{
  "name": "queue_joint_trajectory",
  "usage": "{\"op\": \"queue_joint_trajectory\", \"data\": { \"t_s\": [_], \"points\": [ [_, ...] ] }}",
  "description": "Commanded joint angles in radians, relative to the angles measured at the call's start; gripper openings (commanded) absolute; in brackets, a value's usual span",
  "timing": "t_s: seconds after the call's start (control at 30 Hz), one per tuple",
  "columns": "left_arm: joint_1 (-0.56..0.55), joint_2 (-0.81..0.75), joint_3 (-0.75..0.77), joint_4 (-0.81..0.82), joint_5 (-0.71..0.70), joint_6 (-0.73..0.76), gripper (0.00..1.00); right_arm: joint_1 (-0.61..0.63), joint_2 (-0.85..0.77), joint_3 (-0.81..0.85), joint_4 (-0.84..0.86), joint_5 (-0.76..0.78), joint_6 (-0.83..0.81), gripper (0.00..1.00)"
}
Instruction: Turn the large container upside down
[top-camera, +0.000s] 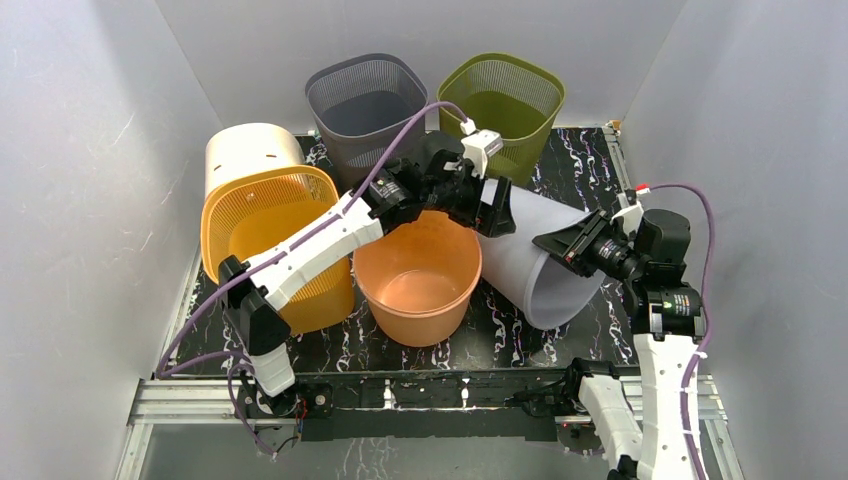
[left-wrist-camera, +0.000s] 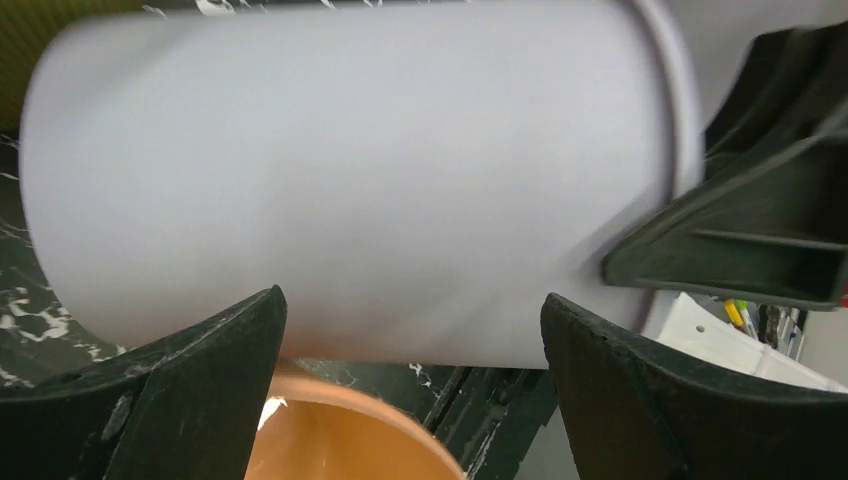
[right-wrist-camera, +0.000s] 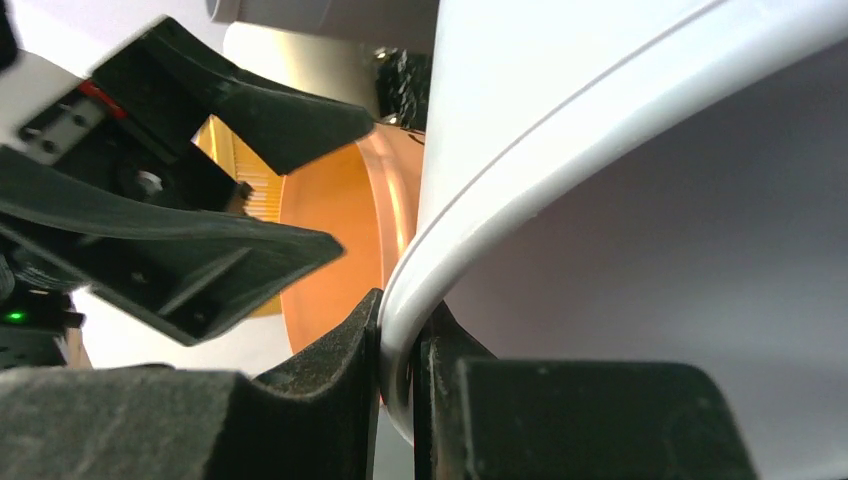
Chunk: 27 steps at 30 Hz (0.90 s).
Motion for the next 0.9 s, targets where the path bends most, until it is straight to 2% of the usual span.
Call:
{"op": "queue_joint_trajectory", "data": {
  "t_s": [0.0,0.17,0.23,0.37,0.6,0.67,0.8,0.87],
  "points": [
    [-0.004,-0.090,0.128,-0.112,-0.082,0.037,0.98,0.017,-0.030,-0.044,0.223,-0.201,0.094,0.00],
    [-0.003,-0.086,0.166,-0.106,-0.136,0.008,0.98,0.025,-0.061,-0.113,0.297,-0.225,0.186,0.00],
    [-0.003,-0.098,0.168,-0.064,-0.125,-0.011,0.98,0.031,-0.071,-0.127,0.301,-0.224,0.200,0.00],
    [-0.003,-0.069,0.227,-0.089,-0.132,-0.008,0.98,0.046,-0.072,-0.152,0.325,-0.220,0.220,0.00],
    [-0.004,-0.028,0.264,-0.059,-0.211,-0.071,0.98,0.068,-0.062,-0.179,0.342,-0.202,0.248,0.00],
    [-0.004,-0.001,0.300,-0.089,-0.218,-0.066,0.98,0.070,-0.019,-0.124,0.240,-0.149,0.156,0.00],
    [-0.003,0.022,0.356,-0.164,-0.224,-0.043,0.98,0.069,0.136,0.116,-0.129,0.105,-0.152,0.00],
    [-0.003,0.014,0.354,-0.175,-0.217,-0.037,0.98,0.071,0.180,0.216,-0.215,0.233,-0.238,0.00]
  ]
}}
